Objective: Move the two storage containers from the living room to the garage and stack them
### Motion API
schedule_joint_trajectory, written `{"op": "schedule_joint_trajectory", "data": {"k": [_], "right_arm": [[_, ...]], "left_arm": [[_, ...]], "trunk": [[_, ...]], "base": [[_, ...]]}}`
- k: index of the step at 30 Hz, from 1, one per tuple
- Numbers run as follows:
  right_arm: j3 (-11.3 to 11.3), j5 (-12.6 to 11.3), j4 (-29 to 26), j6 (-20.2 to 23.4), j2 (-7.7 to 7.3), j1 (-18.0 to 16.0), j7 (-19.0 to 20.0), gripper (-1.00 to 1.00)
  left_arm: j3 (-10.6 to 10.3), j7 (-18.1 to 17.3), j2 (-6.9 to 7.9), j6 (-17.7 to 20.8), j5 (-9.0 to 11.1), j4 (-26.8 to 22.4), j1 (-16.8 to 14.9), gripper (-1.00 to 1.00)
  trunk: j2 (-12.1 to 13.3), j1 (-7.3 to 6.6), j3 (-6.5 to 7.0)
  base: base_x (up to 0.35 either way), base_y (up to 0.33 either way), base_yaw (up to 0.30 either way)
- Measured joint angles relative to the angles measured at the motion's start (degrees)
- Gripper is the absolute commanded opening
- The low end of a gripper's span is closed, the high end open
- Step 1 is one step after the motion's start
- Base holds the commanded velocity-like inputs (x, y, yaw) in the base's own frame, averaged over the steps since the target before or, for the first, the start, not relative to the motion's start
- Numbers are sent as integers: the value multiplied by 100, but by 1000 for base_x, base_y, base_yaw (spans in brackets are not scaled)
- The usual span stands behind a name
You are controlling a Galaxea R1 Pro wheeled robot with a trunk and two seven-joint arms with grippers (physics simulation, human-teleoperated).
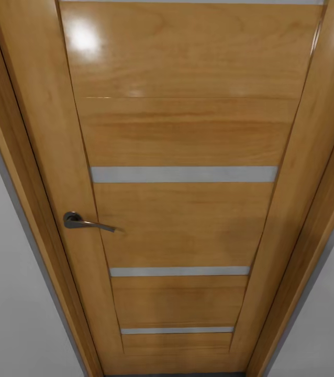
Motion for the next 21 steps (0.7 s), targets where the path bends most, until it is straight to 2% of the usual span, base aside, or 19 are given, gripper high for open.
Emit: {"op": "schedule_joint_trajectory", "data": {"k": [7, 16, 19, 21], "right_arm": [[-2, -181, -17, 535, 5, -632, 451, 100], [5, -566, -73, 1101, 56, -1445, 959, 100], [12, -625, -296, 1330, 75, -1603, 1053, 100], [13, -655, -749, 1616, 92, -1657, 1086, 100]], "left_arm": [[1, 0, -6, -1, 0, -24, 0, 100], [-2, 0, -9, -2, 0, -40, 0, 100], [-3, 0, -9, -2, 0, -44, 0, 100], [-5, 0, -9, -2, -1, -55, 0, 100]], "trunk": [[0, 0, 0], [0, 0, 0], [0, 0, 0], [0, 0, 0]], "base": [[0, 0, 0], [0, 0, 0], [0, 0, 0], [0, 0, 0]]}}
